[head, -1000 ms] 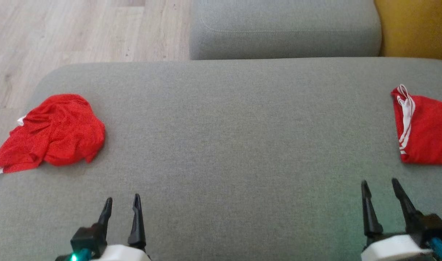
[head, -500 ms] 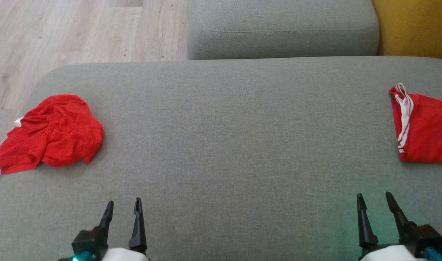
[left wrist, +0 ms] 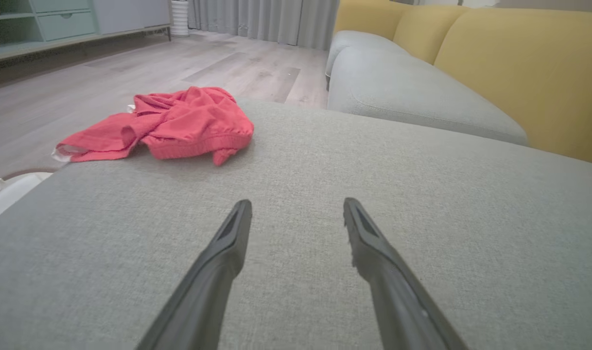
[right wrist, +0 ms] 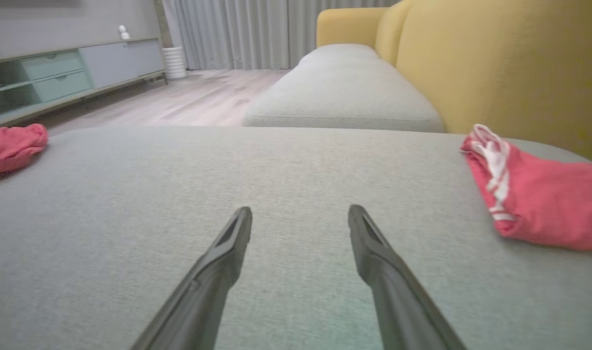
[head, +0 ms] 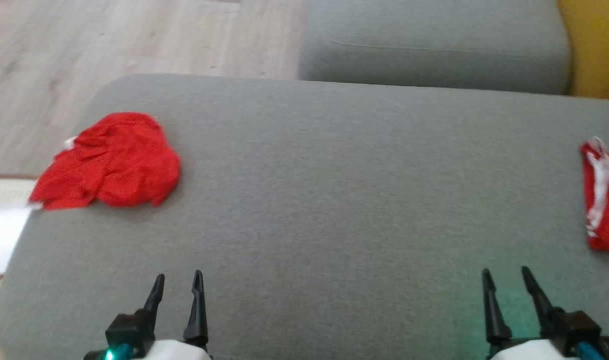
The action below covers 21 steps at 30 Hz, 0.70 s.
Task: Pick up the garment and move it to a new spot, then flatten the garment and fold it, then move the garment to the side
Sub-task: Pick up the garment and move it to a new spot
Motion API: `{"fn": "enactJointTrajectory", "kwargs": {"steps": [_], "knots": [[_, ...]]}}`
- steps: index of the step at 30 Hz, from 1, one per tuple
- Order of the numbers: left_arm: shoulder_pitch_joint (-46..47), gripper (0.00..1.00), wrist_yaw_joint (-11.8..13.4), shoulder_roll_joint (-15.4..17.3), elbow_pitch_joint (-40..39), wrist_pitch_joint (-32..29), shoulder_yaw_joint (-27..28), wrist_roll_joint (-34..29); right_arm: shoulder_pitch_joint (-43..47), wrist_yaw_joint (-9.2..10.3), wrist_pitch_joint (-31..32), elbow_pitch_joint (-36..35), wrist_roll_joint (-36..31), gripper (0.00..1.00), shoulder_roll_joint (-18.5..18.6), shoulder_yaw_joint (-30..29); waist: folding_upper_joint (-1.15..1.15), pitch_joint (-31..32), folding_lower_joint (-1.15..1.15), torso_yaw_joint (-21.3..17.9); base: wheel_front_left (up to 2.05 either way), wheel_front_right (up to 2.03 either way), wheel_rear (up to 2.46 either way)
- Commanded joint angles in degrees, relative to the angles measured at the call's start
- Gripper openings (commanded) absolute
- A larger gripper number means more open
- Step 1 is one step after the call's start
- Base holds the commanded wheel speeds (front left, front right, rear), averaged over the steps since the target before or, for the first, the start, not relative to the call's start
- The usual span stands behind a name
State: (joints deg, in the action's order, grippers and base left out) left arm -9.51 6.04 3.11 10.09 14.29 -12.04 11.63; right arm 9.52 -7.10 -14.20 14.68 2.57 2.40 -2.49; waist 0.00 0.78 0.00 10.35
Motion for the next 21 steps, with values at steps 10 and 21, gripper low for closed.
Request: {"fn": "enactJointTrajectory", "kwargs": {"steps": [10, 21], "knots": [[0.37, 1.00, 0.64, -0.24, -1.86, 0.71, 3.26, -0.56, -2.79, -0.39, -0.79, -1.58, 1.93, 1.00, 0.48, 5.18, 0.00, 0.84, 0.00, 12.43, 0.00, 0.00, 0.00], [7.62, 1.00, -1.50, -0.08, -1.27, 0.71, 7.15, 2.46, -6.08, -0.39, -0.73, -2.79, -1.42, 1.00, 0.48, 4.01, 0.00, -8.63, 0.00, 11.26, 0.00, 0.00, 0.00]]}}
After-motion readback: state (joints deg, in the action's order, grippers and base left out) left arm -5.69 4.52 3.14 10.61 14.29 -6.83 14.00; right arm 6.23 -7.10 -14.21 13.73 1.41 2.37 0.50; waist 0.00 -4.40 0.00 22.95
